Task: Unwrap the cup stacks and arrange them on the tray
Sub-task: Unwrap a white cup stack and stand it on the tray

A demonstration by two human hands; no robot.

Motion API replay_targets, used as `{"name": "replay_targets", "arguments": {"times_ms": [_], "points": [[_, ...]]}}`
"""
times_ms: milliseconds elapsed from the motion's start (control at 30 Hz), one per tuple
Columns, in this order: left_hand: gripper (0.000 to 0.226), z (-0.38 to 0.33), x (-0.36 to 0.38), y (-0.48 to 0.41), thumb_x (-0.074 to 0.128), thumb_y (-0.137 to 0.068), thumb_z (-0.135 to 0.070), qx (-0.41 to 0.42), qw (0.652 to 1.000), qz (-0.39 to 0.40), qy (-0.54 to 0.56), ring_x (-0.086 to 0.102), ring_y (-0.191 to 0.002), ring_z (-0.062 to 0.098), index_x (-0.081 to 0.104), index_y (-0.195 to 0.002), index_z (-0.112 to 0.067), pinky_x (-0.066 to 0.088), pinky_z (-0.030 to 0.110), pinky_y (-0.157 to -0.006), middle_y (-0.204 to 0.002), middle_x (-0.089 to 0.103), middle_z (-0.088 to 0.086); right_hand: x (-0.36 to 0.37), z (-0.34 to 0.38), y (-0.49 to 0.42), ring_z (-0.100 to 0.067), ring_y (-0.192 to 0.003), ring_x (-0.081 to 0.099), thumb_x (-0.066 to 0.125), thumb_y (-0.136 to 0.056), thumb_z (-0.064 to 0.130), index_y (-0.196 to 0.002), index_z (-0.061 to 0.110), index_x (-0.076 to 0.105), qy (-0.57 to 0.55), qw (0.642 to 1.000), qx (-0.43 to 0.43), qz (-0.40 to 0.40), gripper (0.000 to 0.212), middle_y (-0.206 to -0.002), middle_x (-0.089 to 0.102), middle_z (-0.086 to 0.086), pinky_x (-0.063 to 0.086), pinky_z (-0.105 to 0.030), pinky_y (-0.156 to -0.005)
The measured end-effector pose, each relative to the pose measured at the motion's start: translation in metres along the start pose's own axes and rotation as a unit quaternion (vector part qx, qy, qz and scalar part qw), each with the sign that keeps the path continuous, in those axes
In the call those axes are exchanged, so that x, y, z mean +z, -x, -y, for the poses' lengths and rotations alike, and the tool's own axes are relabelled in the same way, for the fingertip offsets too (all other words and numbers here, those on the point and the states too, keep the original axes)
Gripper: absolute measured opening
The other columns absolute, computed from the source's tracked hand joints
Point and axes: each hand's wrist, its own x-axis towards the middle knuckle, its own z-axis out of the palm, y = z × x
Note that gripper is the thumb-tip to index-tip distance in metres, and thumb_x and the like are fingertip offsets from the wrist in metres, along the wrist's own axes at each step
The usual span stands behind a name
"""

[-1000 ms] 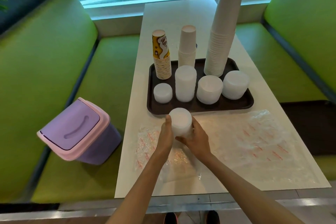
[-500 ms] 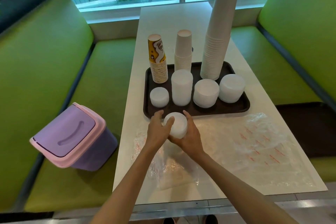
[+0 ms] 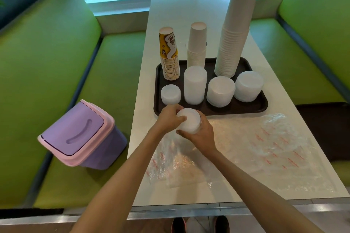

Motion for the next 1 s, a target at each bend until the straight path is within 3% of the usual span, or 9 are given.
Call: {"name": "replay_targets", "arguments": {"times_ms": [133,267,367,467,567,667,833,1000], "points": [[0.033,-0.002,-0.005,-0.004,0.065,-0.087,-0.015,0.005,0.999,0.022,-0.035,0.058,-0.107,0.024,0.059,-0.119,-0.007,0.047,0.033,-0.092,-0.118,0.062,0.011,0.002,0.0,-0.001,-0.002,-0.108,0.044,0.087,-0.064,0.037,-0.134,0.021,0.043,0.007,1.0,0.013,0.005,0.085,-0.124,0.05,0.011,0.032,-0.002,-0.085],[0.034,-0.004,-0.007,-0.006,0.066,-0.088,-0.016,0.023,0.996,0.025,-0.081,0.057,-0.109,0.024,0.059,-0.12,-0.009,0.046,0.032,-0.091,-0.12,0.062,0.009,0.002,0.0,-0.002,-0.001,-0.106,0.045,0.088,-0.063,0.038,-0.133,0.022,0.043,0.012,1.0,0.015,0.008,0.084,-0.119,0.047,0.015,0.034,0.002,-0.077],[0.033,-0.005,-0.006,-0.005,0.066,-0.088,-0.019,0.041,0.993,0.016,-0.111,0.057,-0.107,0.023,0.06,-0.119,-0.01,0.046,0.031,-0.089,-0.119,0.062,0.009,0.0,0.0,-0.001,-0.002,-0.108,0.046,0.088,-0.063,0.038,-0.133,0.021,0.043,0.013,1.0,0.015,0.005,0.084,-0.123,0.051,0.01,0.035,-0.001,-0.085],[0.032,-0.007,-0.007,-0.005,0.066,-0.088,-0.02,0.051,0.991,-0.004,-0.125,0.057,-0.105,0.022,0.06,-0.118,-0.011,0.045,0.03,-0.087,-0.118,0.061,0.008,0.001,0.0,-0.001,-0.007,-0.113,0.049,0.087,-0.064,0.039,-0.134,0.019,0.042,0.018,1.0,0.012,0.005,0.086,-0.13,0.054,0.002,0.042,-0.018,-0.097],[0.033,-0.008,-0.007,-0.004,0.067,-0.087,-0.02,0.051,0.991,-0.012,-0.123,0.057,-0.103,0.022,0.06,-0.118,-0.011,0.047,0.031,-0.088,-0.116,0.06,0.007,0.001,0.001,-0.001,-0.013,-0.119,0.051,0.086,-0.065,0.04,-0.136,0.018,0.042,0.028,0.999,0.012,0.011,0.087,-0.133,0.054,-0.001,0.039,-0.017,-0.096],[0.029,-0.009,-0.009,-0.004,0.068,-0.087,-0.02,0.05,0.995,-0.021,-0.084,0.058,-0.097,0.019,0.06,-0.114,-0.011,0.05,0.03,-0.085,-0.111,0.061,0.006,0.0,0.003,-0.002,-0.012,-0.121,0.049,0.085,-0.066,0.043,-0.137,0.019,0.039,0.04,0.999,0.023,0.021,0.088,-0.136,0.051,0.001,0.032,-0.009,-0.092],[0.012,-0.011,-0.018,0.0,0.065,-0.089,-0.015,0.053,0.998,-0.008,0.025,0.057,-0.083,0.013,0.06,-0.1,-0.013,0.046,0.019,-0.064,-0.09,0.062,0.002,-0.002,0.005,0.002,0.001,-0.11,0.043,0.087,-0.064,0.041,-0.136,0.021,0.04,0.029,0.999,0.027,0.02,0.088,-0.127,0.049,0.01,0.03,0.004,-0.079],[0.013,0.003,-0.043,-0.012,0.063,-0.09,-0.015,-0.026,0.979,-0.051,0.196,0.056,-0.074,0.013,0.06,-0.102,-0.011,0.046,0.02,-0.057,-0.088,0.061,0.002,-0.002,0.003,0.005,-0.001,-0.109,0.045,0.088,-0.061,0.043,-0.132,0.025,0.041,0.026,0.999,0.033,0.018,0.086,-0.127,0.051,0.011,0.034,-0.005,-0.083]]}}
